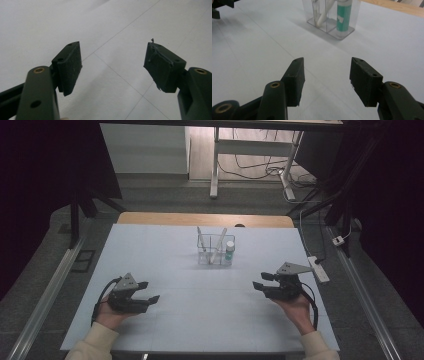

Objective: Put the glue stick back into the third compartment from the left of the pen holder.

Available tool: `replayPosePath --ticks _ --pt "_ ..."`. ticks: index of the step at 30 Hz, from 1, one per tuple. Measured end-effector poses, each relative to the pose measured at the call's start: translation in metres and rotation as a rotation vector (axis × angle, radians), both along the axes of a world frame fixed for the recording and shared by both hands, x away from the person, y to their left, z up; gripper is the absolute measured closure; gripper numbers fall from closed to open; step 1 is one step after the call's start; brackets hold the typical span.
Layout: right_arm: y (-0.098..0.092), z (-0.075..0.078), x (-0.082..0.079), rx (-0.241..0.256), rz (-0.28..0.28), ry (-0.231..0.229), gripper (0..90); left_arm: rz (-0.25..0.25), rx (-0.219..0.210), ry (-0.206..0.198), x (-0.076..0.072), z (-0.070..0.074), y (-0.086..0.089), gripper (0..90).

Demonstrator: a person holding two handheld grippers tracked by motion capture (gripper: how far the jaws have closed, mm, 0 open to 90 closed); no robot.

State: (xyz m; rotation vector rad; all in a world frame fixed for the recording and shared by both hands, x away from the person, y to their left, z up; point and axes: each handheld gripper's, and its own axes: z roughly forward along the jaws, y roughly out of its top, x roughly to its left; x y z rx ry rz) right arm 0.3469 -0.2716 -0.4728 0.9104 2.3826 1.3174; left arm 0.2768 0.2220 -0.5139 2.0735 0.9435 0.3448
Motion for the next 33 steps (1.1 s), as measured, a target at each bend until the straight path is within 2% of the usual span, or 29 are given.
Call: replayPosePath --ticks 7,13,19,33 --pt "-0.016 -0.007 -0.014 -0.009 -0.003 -0.004 44.8 0.002 0.001 -0.002 0.0 0.0 0.0 30.1" --pt "-0.027 -0.015 -0.018 -0.014 0.001 0.004 44.3 0.002 0.002 -0.002 0.0 0.0 -0.001 30.0" --pt "-0.029 -0.016 -0.018 -0.04 0.0 0.0 43.6 0.005 -0.001 -0.001 0.0 0.001 0.0 30.0" --pt "-0.03 -0.017 -0.018 -0.03 0.001 -0.004 42.5 0.004 0.001 -0.002 0.0 0.001 0.0 29.8"
